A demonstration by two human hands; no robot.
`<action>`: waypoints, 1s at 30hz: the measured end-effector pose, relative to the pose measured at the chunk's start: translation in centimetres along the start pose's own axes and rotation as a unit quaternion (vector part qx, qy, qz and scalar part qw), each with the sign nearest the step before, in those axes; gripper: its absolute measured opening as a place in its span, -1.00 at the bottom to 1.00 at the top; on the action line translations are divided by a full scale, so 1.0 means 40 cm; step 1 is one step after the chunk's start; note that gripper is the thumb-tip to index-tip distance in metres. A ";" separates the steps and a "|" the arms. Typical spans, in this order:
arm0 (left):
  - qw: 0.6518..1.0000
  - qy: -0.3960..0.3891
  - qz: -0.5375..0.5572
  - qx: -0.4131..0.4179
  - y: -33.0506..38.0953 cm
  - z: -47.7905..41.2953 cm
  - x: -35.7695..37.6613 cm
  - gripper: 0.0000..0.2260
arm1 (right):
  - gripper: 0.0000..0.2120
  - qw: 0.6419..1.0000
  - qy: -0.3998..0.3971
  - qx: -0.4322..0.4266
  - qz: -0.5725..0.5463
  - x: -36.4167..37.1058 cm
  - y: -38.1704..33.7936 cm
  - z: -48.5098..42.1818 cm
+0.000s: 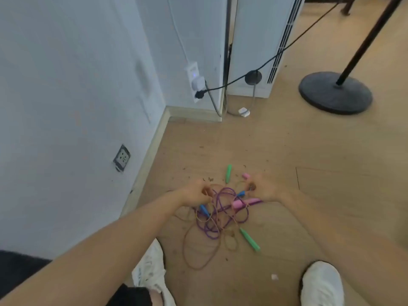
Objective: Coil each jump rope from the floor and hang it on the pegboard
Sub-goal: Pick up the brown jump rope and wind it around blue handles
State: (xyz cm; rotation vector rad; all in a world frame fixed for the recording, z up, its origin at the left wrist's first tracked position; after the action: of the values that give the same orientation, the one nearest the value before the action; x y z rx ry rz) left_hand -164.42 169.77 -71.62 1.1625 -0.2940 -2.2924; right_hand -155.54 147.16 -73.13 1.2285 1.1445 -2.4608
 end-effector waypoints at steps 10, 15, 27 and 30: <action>0.987 0.074 0.081 -0.116 -0.199 -0.213 0.374 -0.39 | -0.80 0.995 -0.008 0.085 -0.055 0.326 0.180 0.023; 0.988 0.129 -0.024 -0.085 -0.221 -0.265 0.435 -0.14 | -0.64 0.989 0.095 0.080 -0.078 0.441 0.207 -0.032; 0.981 0.176 -0.055 -0.065 -0.257 -0.301 0.414 -0.86 | -0.91 0.978 0.180 0.104 -0.032 0.483 0.235 -0.088; 0.980 0.179 -0.004 -0.085 -0.276 -0.295 0.401 -0.89 | -0.93 0.963 0.186 0.122 -0.153 0.424 0.234 -0.078</action>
State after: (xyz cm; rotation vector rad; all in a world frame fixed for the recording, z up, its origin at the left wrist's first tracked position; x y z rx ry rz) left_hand -166.79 170.47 -94.24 1.4534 0.0430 -2.0183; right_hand -160.43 145.92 -92.11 1.7661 1.2223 -2.7401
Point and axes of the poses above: each hand's wrist, its own z-axis away from the middle knuckle, its own x-axis out of the palm, y = z × x, the point moved 1 cm from there along -z, towards the middle knuckle, and after that the axes turned 11 degrees about -x, right-handed, at the moved point
